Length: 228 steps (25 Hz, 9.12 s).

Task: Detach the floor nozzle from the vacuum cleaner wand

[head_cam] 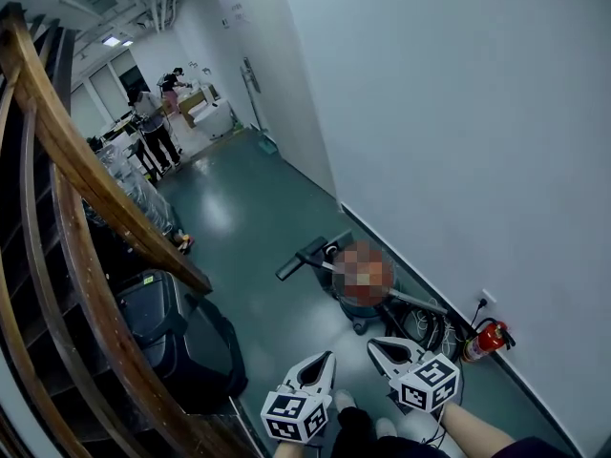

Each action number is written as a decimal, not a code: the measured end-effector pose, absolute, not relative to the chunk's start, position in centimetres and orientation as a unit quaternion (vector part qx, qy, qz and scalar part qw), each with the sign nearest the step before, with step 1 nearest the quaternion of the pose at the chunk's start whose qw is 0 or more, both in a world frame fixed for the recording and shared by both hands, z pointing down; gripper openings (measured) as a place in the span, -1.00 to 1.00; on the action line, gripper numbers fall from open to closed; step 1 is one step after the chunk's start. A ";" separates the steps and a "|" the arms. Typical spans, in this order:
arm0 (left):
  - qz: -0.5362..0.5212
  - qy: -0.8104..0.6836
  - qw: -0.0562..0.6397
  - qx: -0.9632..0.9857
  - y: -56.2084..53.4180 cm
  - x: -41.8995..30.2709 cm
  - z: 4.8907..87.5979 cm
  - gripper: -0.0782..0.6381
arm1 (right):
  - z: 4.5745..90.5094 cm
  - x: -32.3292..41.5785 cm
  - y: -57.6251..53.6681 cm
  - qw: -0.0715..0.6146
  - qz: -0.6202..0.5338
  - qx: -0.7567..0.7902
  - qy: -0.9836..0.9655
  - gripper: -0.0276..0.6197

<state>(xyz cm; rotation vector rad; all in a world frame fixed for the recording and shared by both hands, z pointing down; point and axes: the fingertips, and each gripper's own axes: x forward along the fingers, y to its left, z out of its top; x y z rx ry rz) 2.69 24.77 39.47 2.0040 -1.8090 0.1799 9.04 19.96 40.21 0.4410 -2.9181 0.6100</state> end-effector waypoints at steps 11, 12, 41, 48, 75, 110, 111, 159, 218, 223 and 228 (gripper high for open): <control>0.075 -0.638 0.232 0.730 17.8 -3.9 42.1 -0.77 | 42.8 2.3 13.6 0.076 0.216 0.152 -0.962 -0.86; 0.075 -0.637 0.232 0.731 17.1 -4.6 42.2 -0.77 | 43.0 1.6 13.0 0.077 0.217 0.153 -0.961 -0.86; 0.076 -0.588 0.282 0.755 2.7 -20.1 45.8 -0.77 | 46.7 -12.9 -0.6 0.111 0.249 0.211 -0.939 -0.86; 0.083 -0.582 0.295 0.754 0.4 -21.4 47.5 -0.77 | 48.6 -13.9 -2.7 0.121 0.260 0.219 -0.933 -0.86; 0.187 -0.557 0.408 0.699 -10.8 -25.7 62.1 -0.77 | 63.5 -17.3 -13.8 0.182 0.341 0.171 -0.906 -0.86; 0.727 -0.128 0.019 0.674 -11.6 -24.2 78.4 -0.19 | 80.6 -23.2 -10.9 0.360 -0.037 -0.001 -0.932 -0.34; 0.731 -0.124 0.014 0.671 -11.6 -24.2 78.6 -0.19 | 80.4 -23.4 -11.1 0.358 -0.044 0.008 -0.933 -0.34; 0.709 -0.162 0.105 0.679 -9.2 -30.5 74.8 -0.28 | 80.3 -22.9 -10.9 0.388 -0.048 0.004 -0.920 -0.45; 0.128 -0.676 -0.032 0.725 -1.2 -25.8 31.7 -0.28 | 31.1 -19.0 -4.9 -0.022 0.033 0.206 -0.978 -0.86; 0.124 -0.672 -0.030 0.730 -0.6 -25.3 31.9 -0.28 | 31.2 -18.5 -4.2 -0.019 0.030 0.211 -0.977 -0.86; 0.122 -0.669 -0.027 0.733 -0.3 -25.3 32.3 -0.28 | 31.6 -18.5 -3.7 -0.017 0.030 0.212 -0.977 -0.86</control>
